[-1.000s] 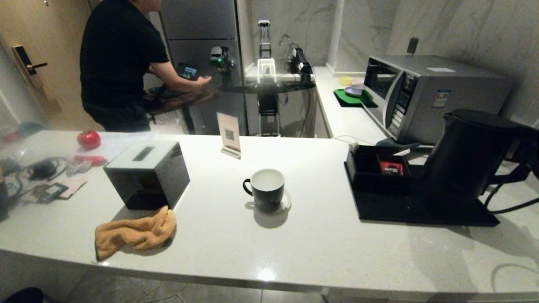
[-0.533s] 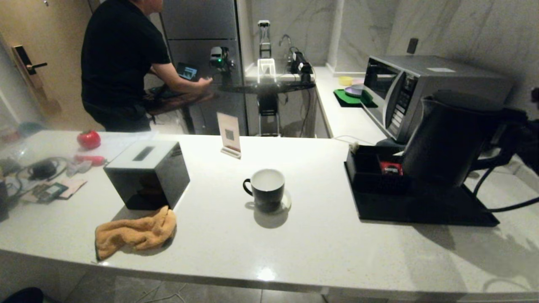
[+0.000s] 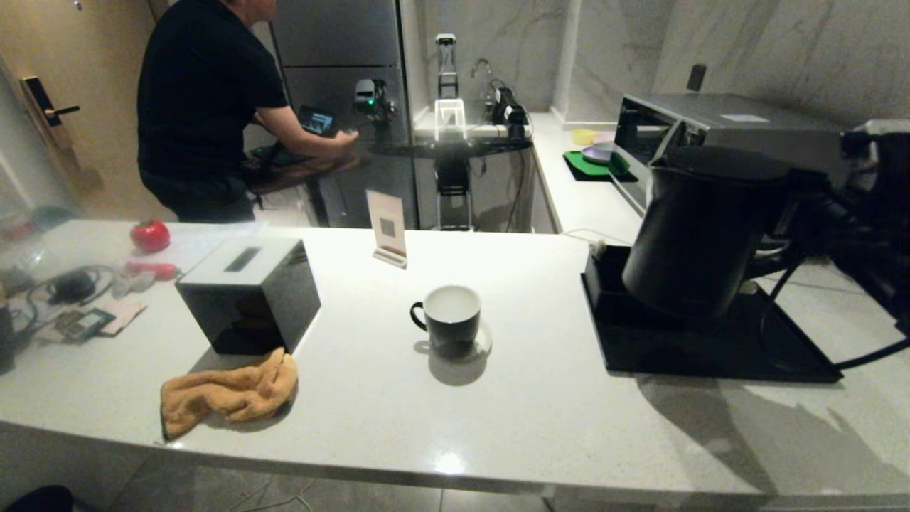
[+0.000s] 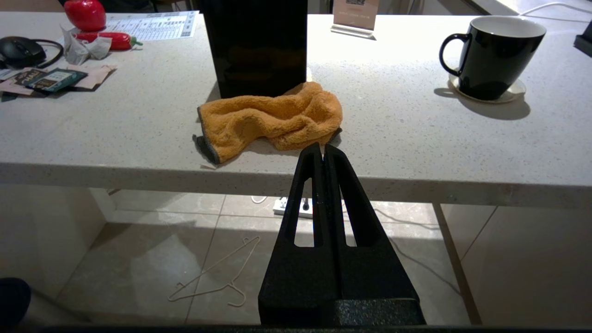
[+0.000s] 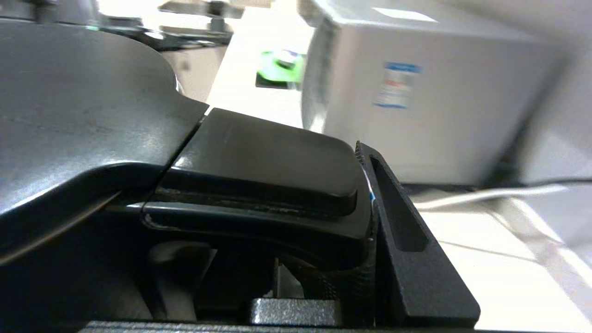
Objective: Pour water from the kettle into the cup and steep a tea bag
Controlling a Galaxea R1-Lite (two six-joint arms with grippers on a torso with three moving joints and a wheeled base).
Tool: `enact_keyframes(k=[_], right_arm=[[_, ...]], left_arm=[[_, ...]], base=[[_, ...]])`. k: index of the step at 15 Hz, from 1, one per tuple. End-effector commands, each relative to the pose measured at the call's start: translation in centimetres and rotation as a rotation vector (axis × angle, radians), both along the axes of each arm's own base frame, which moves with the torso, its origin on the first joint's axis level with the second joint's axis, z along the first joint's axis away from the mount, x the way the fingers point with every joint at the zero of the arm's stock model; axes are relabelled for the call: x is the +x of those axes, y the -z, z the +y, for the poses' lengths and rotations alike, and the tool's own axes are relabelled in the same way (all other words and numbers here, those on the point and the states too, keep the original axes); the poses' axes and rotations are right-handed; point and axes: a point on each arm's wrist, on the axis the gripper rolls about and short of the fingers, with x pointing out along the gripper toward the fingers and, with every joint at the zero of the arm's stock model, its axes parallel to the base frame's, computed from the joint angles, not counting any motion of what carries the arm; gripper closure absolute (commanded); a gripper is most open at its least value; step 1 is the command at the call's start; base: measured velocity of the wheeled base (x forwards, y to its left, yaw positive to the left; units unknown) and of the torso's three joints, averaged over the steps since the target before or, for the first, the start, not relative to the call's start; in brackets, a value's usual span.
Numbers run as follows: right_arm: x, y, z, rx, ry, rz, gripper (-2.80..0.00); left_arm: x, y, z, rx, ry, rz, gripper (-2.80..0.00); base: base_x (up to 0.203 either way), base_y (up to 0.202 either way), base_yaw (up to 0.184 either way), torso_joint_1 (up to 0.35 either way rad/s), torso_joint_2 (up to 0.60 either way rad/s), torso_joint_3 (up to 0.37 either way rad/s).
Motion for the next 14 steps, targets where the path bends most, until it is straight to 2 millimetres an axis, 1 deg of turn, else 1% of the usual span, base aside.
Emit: enact_keyframes(k=[1,3,5,8,11,14], right_arm=[[0.0,-0.1,1.7,-0.001,-0.045,-0.003,0.00],[0.2,0.3,3.8,0.004,-0.068,0.027,0.00],[0.7,0.7,5.4,0.010,-0.060,0.046,0.00],[1.6,0.5,6.8,0.016,-0.036,0.063,0.00],[2.4,1.2,8.4,0.013,-0.024,0.101,0.00],[3.0,1.5,9.3,0.009,-0.042,0.107,0.00]], left_arm=[[0.0,0.0,0.0,0.000,0.000,0.000,0.00],[0.0,0.0,0.0,0.001,0.000,0.000,0.00],[0.0,0.0,0.0,0.000,0.000,0.000,0.00],[0.0,0.0,0.0,0.000,0.000,0.000,0.00],[0.0,0.0,0.0,0.000,0.000,0.000,0.00],[0.0,0.0,0.0,0.000,0.000,0.000,0.00]], base=[[0.000,0.000,0.000,0.000,0.00,0.000],[0.000,0.000,0.000,0.000,0.00,0.000],[0.000,0.000,0.000,0.000,0.00,0.000],[0.000,0.000,0.000,0.000,0.00,0.000],[0.000,0.000,0.000,0.000,0.00,0.000],[0.000,0.000,0.000,0.000,0.00,0.000]])
